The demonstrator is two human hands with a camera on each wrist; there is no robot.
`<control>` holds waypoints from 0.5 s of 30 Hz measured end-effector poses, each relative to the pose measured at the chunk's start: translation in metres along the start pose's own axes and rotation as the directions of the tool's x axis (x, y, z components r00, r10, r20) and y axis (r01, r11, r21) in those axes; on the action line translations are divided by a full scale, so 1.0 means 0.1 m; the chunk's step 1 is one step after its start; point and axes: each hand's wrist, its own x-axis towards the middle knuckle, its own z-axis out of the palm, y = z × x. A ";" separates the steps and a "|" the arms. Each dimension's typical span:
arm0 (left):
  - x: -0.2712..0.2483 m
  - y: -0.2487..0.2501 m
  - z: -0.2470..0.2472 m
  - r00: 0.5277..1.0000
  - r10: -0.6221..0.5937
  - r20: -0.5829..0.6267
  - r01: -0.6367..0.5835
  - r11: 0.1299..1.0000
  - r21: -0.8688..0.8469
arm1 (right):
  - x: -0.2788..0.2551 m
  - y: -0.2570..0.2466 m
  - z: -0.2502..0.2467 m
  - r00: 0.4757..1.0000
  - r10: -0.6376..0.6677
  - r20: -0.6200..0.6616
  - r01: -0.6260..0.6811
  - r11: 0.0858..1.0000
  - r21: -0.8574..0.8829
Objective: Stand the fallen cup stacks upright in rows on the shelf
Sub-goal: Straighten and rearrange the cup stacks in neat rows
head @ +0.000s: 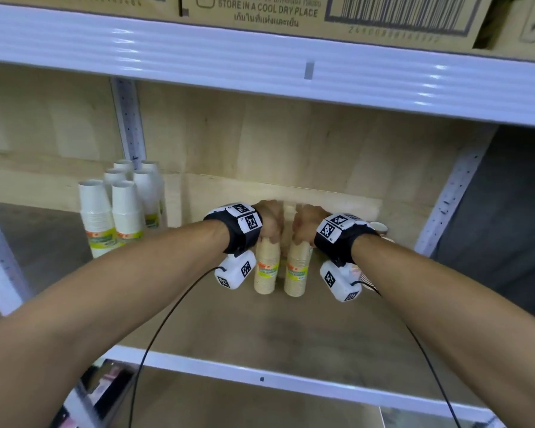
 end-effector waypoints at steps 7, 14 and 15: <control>0.12 0.19 0.13 0.996 0.085 -0.036 -0.082 0.993 0.084 | 0.03 0.28 0.08 0.996 0.084 -0.038 -0.084 0.996 0.014; 0.26 0.24 0.21 0.997 0.069 -0.034 -0.067 0.996 0.053 | 0.11 0.40 0.09 0.994 0.085 -0.066 -0.082 0.996 0.046; 0.28 0.24 0.22 0.997 0.068 -0.034 -0.066 0.996 0.054 | 0.14 0.41 0.09 0.994 0.077 -0.072 -0.074 0.996 0.042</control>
